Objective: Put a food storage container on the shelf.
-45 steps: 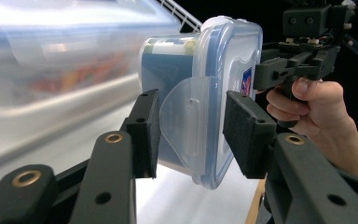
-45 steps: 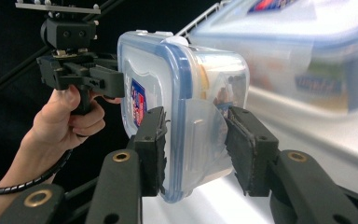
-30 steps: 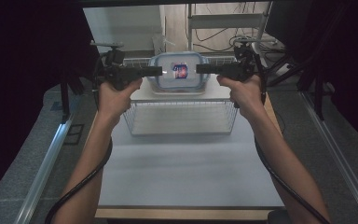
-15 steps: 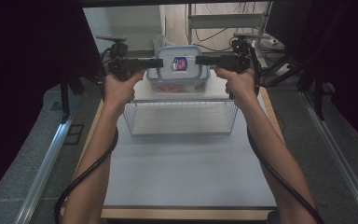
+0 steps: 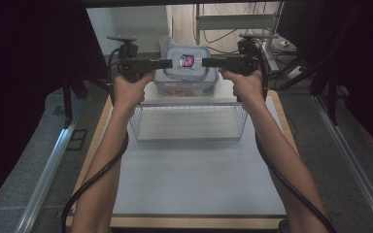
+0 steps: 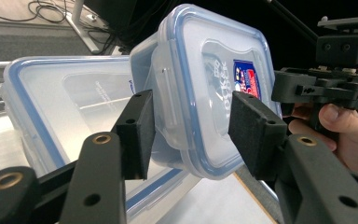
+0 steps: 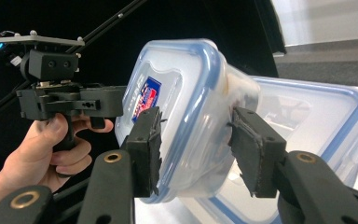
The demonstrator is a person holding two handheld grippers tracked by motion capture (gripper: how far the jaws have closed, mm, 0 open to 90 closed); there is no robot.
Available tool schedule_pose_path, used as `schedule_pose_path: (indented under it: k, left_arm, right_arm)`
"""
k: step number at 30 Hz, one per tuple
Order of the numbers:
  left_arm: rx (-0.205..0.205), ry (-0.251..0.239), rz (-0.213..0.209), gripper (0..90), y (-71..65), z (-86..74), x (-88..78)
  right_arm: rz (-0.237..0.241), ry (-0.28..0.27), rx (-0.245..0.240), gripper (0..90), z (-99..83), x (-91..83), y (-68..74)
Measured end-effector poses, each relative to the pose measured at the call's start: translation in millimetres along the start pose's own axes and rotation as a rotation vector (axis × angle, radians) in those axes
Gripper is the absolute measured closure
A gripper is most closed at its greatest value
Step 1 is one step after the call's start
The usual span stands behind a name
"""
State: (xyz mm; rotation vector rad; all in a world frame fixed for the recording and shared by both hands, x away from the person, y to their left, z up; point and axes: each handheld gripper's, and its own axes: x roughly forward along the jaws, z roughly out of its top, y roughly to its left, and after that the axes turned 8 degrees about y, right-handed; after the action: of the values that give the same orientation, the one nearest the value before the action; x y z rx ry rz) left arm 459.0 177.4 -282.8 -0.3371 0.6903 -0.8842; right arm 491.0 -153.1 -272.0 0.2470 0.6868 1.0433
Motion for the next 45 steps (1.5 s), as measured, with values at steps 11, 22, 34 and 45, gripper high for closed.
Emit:
schedule_pose_path:
  k: [11, 22, 34, 45]
  left_arm:
    - [0.051, -0.046, 0.057, 35.8, -4.9, -3.2, -0.8]
    - [0.285, -0.045, 0.190, 73.1, -29.7, -25.1, -22.4]
    - [0.290, 0.033, 0.205, 88.3, -23.9, -33.8, 3.8]
    - [0.246, 0.016, 0.212, 85.3, -17.6, -29.9, 8.5]
  right_arm:
    - [-0.114, -0.012, -0.085, 51.6, 3.3, 0.2, 3.7]
    - [-0.189, -0.014, -0.205, 78.4, -17.2, -16.8, 20.0]
    - [-0.179, 0.067, -0.259, 89.6, -33.9, 3.6, 23.1]
    - [-0.193, 0.064, -0.217, 89.6, -27.7, 10.8, 11.3]
